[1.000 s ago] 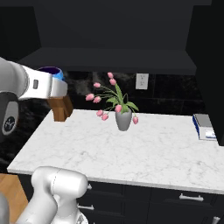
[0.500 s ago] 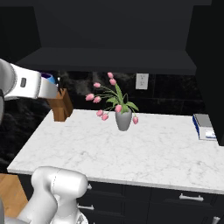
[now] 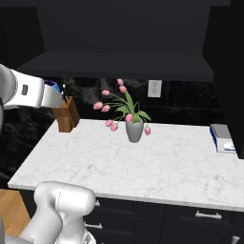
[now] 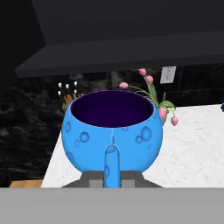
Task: Gather all objects into one cabinet and sort the glasses and bowls to opposite sides.
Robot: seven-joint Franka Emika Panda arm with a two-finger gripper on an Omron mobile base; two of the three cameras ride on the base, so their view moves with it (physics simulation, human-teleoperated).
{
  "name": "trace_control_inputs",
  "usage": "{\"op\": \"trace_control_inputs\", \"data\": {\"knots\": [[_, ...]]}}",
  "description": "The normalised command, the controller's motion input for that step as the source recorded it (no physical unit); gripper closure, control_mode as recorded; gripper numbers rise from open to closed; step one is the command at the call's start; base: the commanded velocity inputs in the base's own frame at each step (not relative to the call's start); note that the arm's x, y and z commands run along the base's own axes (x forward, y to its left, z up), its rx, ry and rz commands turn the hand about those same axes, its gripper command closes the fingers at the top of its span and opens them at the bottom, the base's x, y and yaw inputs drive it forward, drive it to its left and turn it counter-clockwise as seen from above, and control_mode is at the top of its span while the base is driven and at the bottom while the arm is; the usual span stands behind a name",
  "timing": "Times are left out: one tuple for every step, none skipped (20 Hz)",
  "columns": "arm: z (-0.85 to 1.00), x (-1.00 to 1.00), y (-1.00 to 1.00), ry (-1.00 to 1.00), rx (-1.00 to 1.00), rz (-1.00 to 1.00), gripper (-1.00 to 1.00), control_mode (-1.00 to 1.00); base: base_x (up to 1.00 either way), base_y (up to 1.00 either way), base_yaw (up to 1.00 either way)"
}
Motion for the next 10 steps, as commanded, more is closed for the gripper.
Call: {"op": "trace_control_inputs", "data": {"knots": [[-0.04,-0.2,0.0,0.0,0.0,0.0,1.0,-1.0,0.0,0.0,0.0],[0.0,0.0,0.0,0.0,0.0,0.0,1.0,1.0,-0.42,0.0,0.0],[0.0,0.0,0.0,0.0,0.0,0.0,1.0,1.0,-0.64,-0.09,0.0],[0.0,0.0,0.0,0.0,0.0,0.0,1.0,1.0,-0.71,-0.23,0.0],[0.0,0.0,0.0,0.0,0.0,0.0,1.0,1.0,-0.97,-0.41,0.0],[0.0,0.0,0.0,0.0,0.0,0.0,1.0,1.0,-1.0,-0.54,-0.06],[0.0,0.0,0.0,0.0,0.0,0.0,1.0,1.0,-1.0,-0.62,-0.12],[0.0,0.0,0.0,0.0,0.0,0.0,1.0,1.0,-1.0,-0.68,-0.18],[0.0,0.0,0.0,0.0,0.0,0.0,1.0,1.0,-1.0,-0.66,-0.22],[0.0,0.0,0.0,0.0,0.0,0.0,1.0,1.0,-1.0,-0.62,-0.27]]}}
